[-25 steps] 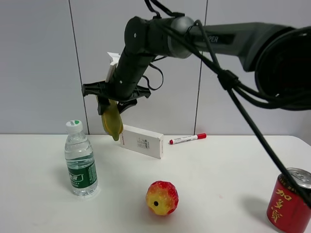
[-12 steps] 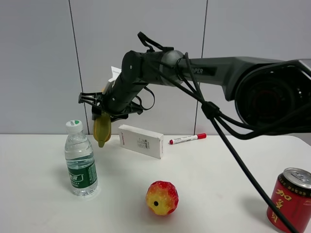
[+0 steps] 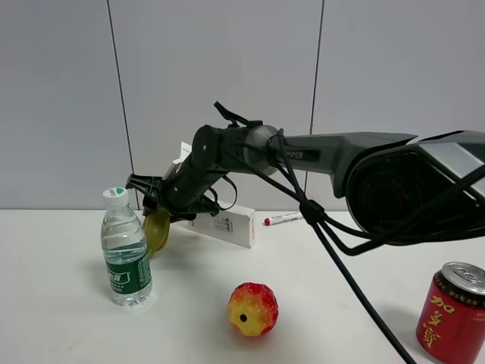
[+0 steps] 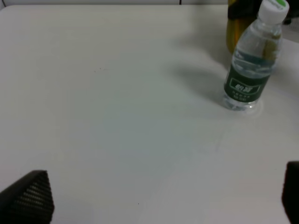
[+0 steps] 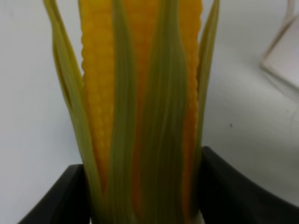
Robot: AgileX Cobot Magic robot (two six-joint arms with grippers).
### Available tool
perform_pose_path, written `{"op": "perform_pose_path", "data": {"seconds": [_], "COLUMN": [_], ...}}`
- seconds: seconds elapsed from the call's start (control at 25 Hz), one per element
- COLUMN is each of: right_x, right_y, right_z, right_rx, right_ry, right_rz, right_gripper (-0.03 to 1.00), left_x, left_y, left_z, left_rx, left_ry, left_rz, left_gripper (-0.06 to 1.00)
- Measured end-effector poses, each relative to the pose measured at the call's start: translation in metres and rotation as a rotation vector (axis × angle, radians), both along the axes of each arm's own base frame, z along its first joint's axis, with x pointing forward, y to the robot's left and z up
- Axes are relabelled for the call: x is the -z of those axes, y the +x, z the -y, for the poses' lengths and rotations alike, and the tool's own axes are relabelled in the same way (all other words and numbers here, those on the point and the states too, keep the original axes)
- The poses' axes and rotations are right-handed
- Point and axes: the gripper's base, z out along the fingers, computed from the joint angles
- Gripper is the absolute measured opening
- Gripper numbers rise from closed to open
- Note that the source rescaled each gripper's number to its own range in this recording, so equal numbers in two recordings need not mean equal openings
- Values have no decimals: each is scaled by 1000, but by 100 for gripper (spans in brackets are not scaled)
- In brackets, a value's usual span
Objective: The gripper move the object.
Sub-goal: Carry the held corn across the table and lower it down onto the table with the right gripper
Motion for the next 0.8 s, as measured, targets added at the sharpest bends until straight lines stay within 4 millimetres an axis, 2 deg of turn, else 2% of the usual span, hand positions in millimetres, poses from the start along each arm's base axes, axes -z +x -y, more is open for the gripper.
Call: {"op": "perform_pose_path", "data": {"seconds": [0.8], "right_x": [11], "right_y": [8], "right_z": [5], "right_rx": [54], "right_ry": [56], "right_rz": [-12], "right_gripper": [0], "left_x": [0], "left_y": [0], "left_z": [0], "left_rx": [0], "left_ry": [0], "left_rz": [0], "left_gripper": [100]}}
